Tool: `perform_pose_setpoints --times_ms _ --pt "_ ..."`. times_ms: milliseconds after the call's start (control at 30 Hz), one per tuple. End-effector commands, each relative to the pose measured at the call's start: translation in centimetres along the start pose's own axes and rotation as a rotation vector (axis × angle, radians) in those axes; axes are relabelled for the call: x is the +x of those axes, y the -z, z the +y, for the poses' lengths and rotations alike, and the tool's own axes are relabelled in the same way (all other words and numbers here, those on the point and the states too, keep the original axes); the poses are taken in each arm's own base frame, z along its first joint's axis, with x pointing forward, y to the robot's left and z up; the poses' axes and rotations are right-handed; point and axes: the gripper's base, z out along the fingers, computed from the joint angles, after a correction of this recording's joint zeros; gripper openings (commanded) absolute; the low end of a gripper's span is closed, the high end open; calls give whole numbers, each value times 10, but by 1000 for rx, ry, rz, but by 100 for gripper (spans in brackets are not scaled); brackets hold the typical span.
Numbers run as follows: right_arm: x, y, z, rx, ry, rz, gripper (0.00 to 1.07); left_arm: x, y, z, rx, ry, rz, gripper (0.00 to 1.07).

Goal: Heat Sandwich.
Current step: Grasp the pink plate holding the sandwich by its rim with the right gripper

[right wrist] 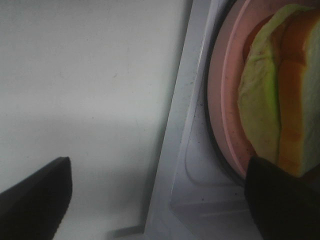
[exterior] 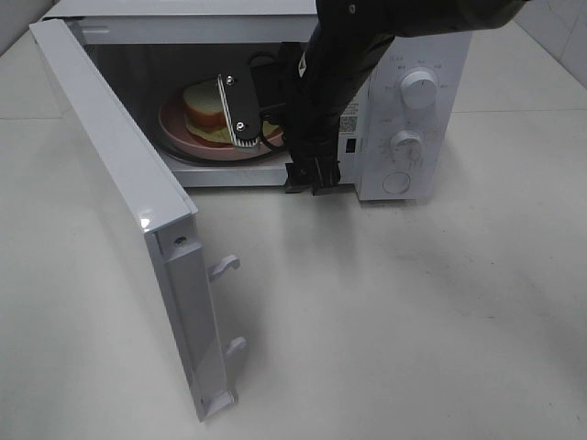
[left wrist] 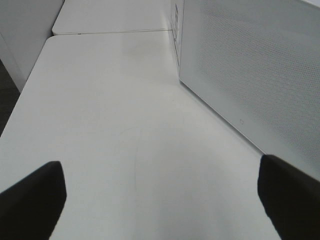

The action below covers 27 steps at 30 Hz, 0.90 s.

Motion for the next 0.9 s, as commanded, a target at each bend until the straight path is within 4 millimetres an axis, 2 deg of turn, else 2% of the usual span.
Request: perform_pose_setpoints --times_ms 33,333,900 --pt "-4 -4 -4 10 11 -11 89 2 3 -1 0 -1 -26 98" --pt "-11 -33 -15 1 -6 -19 87 2 3 -1 0 -1 -26 98" --pt "-17 -62 -34 -5 -4 6 85 2 3 -1 0 -1 -26 98"
